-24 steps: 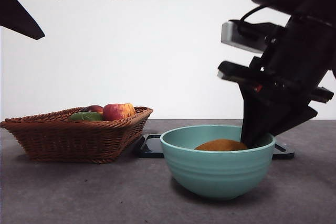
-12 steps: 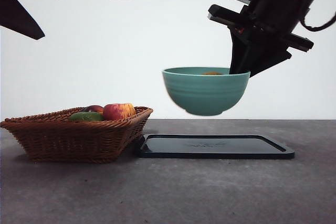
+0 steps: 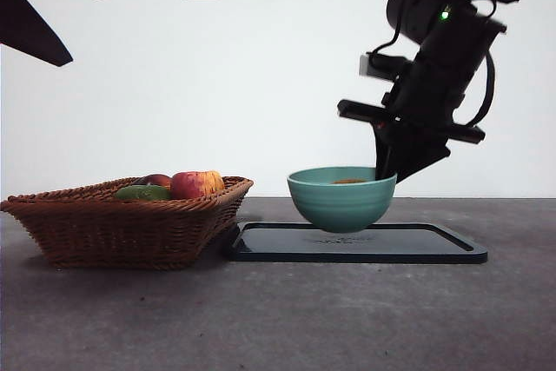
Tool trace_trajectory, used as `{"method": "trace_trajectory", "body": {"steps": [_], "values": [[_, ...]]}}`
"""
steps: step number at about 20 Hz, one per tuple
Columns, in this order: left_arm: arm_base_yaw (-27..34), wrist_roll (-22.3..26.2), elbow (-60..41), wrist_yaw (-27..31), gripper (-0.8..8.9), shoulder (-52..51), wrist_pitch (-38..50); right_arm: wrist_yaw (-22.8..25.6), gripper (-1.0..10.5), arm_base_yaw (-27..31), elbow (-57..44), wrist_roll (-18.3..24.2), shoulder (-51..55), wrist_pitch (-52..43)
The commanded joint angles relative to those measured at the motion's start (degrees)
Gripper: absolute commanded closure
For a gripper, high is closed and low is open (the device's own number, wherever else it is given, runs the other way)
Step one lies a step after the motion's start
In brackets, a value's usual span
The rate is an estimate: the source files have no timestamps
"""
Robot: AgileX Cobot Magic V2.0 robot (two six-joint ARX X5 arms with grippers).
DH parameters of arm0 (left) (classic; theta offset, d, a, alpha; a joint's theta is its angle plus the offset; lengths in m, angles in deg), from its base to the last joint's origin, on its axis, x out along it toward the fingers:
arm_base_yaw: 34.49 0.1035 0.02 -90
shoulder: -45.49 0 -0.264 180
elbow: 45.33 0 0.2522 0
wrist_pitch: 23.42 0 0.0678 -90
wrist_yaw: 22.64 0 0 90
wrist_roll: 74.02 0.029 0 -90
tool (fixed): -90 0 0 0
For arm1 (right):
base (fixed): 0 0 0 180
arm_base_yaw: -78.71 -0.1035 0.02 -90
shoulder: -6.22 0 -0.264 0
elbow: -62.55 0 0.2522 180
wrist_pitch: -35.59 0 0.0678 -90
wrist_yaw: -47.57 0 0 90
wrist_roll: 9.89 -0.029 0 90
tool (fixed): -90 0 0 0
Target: Pick up the wifruite, put it on the bowl, pick up the plate, put it on desk
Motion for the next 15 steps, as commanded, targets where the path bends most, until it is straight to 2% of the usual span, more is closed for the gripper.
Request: {"method": "trace_trajectory", "body": {"steps": [1, 9, 10, 12, 15], "values": [[-0.4, 0.7, 0.4, -0.1, 5.01, 0.2, 0.2, -0.3, 9.3, -0.3, 1.3, 0.6, -2.3, -2.4], [-0.4, 0.7, 0.4, -0.1, 5.01, 0.2, -0.2, -0.2, 9.3, -0.2, 1.3, 0.5, -4.9, -3.2], [-0.4, 0.7, 0.4, -0.1, 5.01, 0.2, -0.2, -0.2, 9.1, -0.2, 1.3, 0.2, -4.9, -3.0], [-0.4, 0.7, 0.4, -0.1, 5.01, 0.2, -0.2, -0.1, 7.6, -0.2, 1.3, 0.1, -4.9, -2.8], [-0.4, 0.7, 0.4, -0.1, 5.01, 0.2, -0.2, 0.5, 7.6, -0.2, 1.3, 0.0, -3.1, -2.4]]}}
